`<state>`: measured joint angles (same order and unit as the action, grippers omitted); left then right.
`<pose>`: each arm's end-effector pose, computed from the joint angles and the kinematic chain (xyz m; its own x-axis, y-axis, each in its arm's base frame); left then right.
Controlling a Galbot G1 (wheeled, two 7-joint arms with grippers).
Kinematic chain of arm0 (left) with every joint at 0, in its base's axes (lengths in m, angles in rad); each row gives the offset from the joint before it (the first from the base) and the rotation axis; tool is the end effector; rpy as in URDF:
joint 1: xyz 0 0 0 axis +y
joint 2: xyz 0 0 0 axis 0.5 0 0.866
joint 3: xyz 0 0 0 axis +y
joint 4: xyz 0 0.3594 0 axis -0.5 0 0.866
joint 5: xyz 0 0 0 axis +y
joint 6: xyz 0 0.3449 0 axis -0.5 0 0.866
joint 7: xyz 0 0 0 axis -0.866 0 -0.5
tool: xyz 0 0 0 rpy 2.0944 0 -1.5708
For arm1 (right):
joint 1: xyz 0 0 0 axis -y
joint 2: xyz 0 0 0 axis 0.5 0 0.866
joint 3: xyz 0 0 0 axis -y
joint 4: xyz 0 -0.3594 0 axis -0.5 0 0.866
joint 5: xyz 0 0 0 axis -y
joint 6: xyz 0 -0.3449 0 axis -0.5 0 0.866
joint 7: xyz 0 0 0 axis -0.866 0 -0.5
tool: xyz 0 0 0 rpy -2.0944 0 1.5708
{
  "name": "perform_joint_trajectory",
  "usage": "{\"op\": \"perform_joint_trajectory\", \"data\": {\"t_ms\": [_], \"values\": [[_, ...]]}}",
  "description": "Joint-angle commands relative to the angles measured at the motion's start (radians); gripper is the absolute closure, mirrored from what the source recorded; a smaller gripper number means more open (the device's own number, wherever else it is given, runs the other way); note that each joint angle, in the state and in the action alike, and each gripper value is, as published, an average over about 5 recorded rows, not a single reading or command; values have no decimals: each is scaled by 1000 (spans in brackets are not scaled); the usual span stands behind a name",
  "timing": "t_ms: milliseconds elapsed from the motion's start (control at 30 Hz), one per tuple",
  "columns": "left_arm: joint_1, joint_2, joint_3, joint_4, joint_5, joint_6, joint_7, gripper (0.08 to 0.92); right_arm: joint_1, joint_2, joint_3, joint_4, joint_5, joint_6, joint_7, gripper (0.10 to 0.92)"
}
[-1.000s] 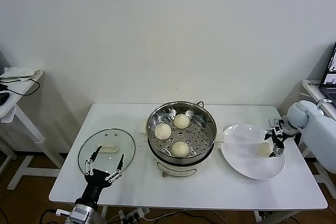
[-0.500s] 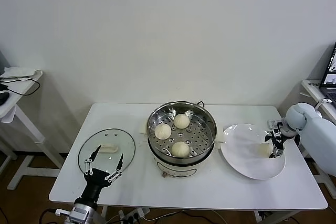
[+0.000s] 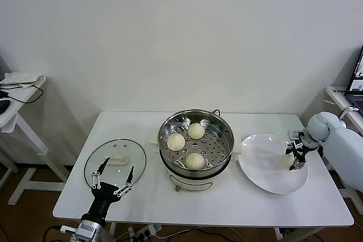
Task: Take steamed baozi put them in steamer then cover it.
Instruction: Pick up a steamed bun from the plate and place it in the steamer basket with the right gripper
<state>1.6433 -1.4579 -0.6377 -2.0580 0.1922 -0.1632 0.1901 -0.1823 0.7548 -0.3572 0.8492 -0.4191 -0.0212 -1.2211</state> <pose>0.1423 0.0568 -0.3295 -0.9825 0.1858 0.0109 0.1780 0.9213 0.3456 0.5238 -0.2909 -0.2299 -0.1443 0.0044 0.9895 -0.9834 0.1108 -0.1439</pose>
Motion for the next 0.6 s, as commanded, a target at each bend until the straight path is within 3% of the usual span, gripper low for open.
{"op": "perform_joint_trajectory", "data": {"t_ms": [33,400,600], "values": [[3,0,1,-9,1,1,-1,177,71,-61,-85,69,125,-38,-26,346],[0,0,9,-20,2,-1,-1,177,499,-292,-563,451,540,-278,-45,343],[1,7,8,-20,1,-8,0,177,812,-338,-857,692,708,-403,-9,342]]}}
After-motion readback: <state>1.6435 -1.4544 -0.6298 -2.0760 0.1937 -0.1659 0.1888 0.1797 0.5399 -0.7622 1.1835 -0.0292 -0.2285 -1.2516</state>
